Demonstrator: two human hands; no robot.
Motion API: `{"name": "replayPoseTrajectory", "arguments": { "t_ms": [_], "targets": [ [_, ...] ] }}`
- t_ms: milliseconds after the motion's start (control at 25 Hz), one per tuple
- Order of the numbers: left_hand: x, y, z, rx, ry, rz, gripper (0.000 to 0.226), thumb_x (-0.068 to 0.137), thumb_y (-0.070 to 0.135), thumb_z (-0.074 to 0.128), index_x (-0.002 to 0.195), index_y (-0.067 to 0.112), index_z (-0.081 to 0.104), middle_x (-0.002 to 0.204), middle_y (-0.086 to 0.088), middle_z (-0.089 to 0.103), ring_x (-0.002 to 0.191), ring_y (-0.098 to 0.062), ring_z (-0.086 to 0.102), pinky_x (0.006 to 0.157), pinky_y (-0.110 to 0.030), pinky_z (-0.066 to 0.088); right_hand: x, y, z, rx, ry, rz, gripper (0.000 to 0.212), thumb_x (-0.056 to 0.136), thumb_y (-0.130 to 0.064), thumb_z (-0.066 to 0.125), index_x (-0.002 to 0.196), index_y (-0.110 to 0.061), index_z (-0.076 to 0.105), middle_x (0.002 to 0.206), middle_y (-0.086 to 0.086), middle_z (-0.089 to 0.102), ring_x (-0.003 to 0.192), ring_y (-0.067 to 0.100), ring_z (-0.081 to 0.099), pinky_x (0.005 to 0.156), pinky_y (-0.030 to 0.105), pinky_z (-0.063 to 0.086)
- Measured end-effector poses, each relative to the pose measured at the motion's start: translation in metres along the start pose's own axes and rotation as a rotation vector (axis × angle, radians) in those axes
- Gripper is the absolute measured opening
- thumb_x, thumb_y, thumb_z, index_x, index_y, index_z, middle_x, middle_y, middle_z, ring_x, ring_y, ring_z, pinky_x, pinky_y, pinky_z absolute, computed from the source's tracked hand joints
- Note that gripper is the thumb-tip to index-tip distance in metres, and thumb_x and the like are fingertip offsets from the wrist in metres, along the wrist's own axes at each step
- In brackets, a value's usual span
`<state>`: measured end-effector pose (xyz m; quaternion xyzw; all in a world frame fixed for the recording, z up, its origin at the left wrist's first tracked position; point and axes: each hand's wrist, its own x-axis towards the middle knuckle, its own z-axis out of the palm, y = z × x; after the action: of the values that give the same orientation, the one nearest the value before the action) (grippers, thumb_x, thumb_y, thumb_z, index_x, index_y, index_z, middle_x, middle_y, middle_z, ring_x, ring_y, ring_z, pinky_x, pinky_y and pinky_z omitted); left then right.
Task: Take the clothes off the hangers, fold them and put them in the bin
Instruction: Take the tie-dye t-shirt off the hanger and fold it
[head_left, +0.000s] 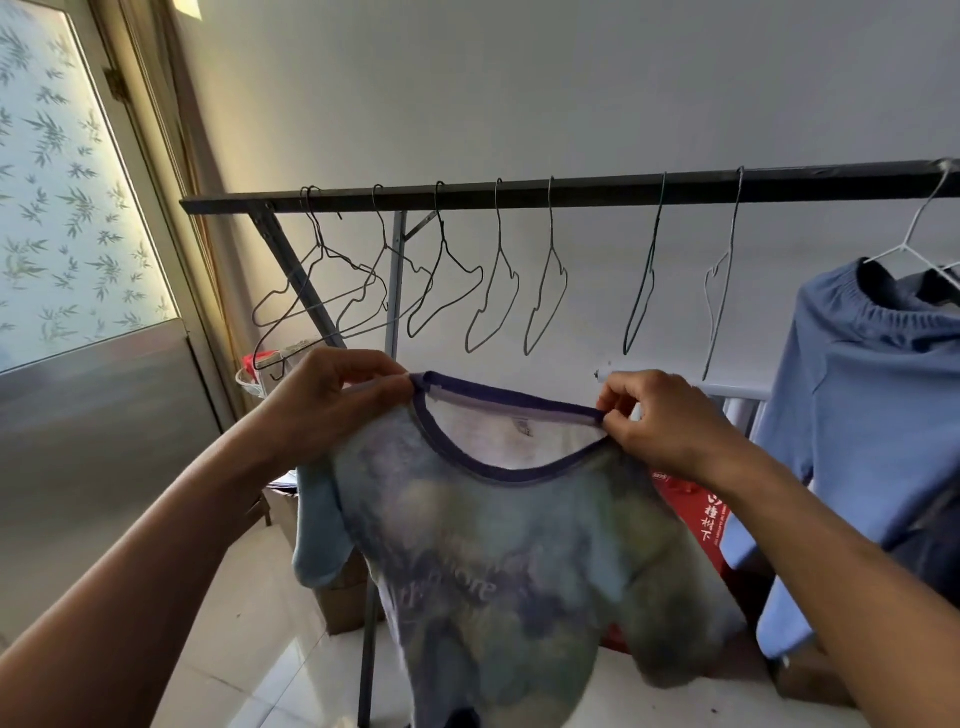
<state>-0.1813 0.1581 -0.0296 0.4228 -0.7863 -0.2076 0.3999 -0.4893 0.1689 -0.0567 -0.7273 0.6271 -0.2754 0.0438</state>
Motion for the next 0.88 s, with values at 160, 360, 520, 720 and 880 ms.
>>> {"name": "replayPoseTrajectory", "arguments": {
  "t_ms": [160,360,520,720,880],
  "targets": [
    [0.000,0.001,-0.006,0.009,-0.018,0.036,0.036,0.075,0.058,0.059,0.084,0.027,0.075,0.084,0.005,0.072,0.083,-0.011,0.068,0.078,-0.028,0.054,-0.001,0.002,0.004,0.223,0.104,-0.060,0.014,0.086,-0.019,0.055,0.073,-0.019,0.055,0.069,-0.004,0.058,0.066,0.012,0.054,0.060,0.029,0.041],
    [-0.002,-0.002,-0.016,0.001,-0.029,0.009,0.037,0.074,0.061,0.058,0.081,0.029,0.075,0.080,0.003,0.071,0.080,-0.016,0.068,0.073,-0.031,0.054,-0.004,-0.001,0.009,0.716,0.003,-0.066,0.016,0.081,-0.023,0.035,0.070,-0.016,0.045,0.059,-0.009,0.042,0.053,0.001,0.037,0.055,0.024,0.031],
    [-0.005,-0.007,-0.019,-0.072,0.004,-0.065,0.026,0.081,0.049,0.069,0.081,0.023,0.075,0.082,-0.003,0.071,0.077,-0.014,0.067,0.071,-0.026,0.054,-0.003,-0.003,0.006,0.693,-0.048,-0.088,0.018,0.095,-0.019,0.047,0.080,-0.018,0.058,0.070,-0.006,0.057,0.063,0.001,0.050,0.065,0.024,0.039],
    [-0.012,-0.017,-0.015,-0.191,-0.032,-0.208,0.020,0.083,0.036,0.062,0.077,0.023,0.077,0.078,0.001,0.070,0.071,-0.008,0.065,0.063,-0.020,0.051,-0.010,0.015,-0.006,0.777,-0.448,-0.053,0.029,0.081,-0.021,0.069,0.107,-0.009,0.068,0.103,0.010,0.073,0.095,0.025,0.069,0.087,0.039,0.054],
    [-0.014,-0.021,-0.001,-0.315,0.029,-0.332,0.022,0.079,0.035,0.065,0.080,0.018,0.077,0.076,0.000,0.073,0.067,-0.010,0.067,0.057,-0.018,0.053,-0.012,0.017,0.015,0.967,-0.294,0.118,0.049,0.072,-0.034,0.079,0.099,0.004,0.065,0.098,0.025,0.070,0.087,0.031,0.066,0.089,0.051,0.049]
  ]
}}
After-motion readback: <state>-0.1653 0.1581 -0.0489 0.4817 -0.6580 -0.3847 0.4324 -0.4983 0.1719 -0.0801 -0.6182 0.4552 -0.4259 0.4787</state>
